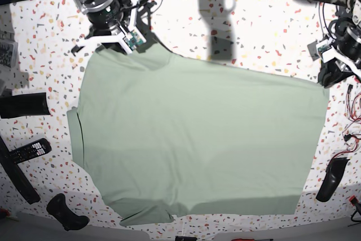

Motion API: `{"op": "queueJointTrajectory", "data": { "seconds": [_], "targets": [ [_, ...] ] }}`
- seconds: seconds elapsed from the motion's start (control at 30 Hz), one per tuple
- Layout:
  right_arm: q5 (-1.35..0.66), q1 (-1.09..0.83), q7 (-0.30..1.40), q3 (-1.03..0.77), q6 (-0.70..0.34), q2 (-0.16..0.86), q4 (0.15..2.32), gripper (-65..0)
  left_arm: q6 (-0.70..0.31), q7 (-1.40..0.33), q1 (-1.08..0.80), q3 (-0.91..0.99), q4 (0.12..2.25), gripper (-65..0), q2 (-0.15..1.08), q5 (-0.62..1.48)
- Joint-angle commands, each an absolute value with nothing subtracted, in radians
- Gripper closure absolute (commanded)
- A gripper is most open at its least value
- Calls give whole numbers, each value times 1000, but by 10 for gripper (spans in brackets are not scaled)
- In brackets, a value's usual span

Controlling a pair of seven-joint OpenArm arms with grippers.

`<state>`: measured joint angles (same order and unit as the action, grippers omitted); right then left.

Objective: Fold the T-shirt properly
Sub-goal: 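Grasp the shirt's collar edge with the right gripper and the shoulder with the left, then lift the held shirt edge with both grippers and pull it toward the robot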

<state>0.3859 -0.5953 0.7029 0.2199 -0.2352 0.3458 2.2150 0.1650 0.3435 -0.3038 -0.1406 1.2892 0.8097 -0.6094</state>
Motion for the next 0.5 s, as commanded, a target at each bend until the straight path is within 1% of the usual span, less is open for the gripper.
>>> {"op": "queueJointTrajectory", "data": {
  "seconds": [0.0, 0.07, 0.2, 0.37, 0.47],
  "targets": [
    [371, -595, 685, 216, -228, 349, 2233, 0, 197, 367, -293, -132, 1298, 0, 834, -601],
    [339, -593, 690, 216, -228, 349, 2226, 0, 196, 398, -293, -132, 1298, 0, 834, -601],
    [337, -589, 690, 216, -229, 349, 2214, 0, 195, 469, -293, -132, 1298, 0, 834, -601],
    [335, -570, 698, 216, -228, 348, 2213, 0, 194, 466, -271, -132, 1298, 0, 834, -601],
    [303, -567, 718, 216, -228, 348, 2202, 0, 164, 466, -245, -132, 1298, 0, 826, -601]
  ]
}}
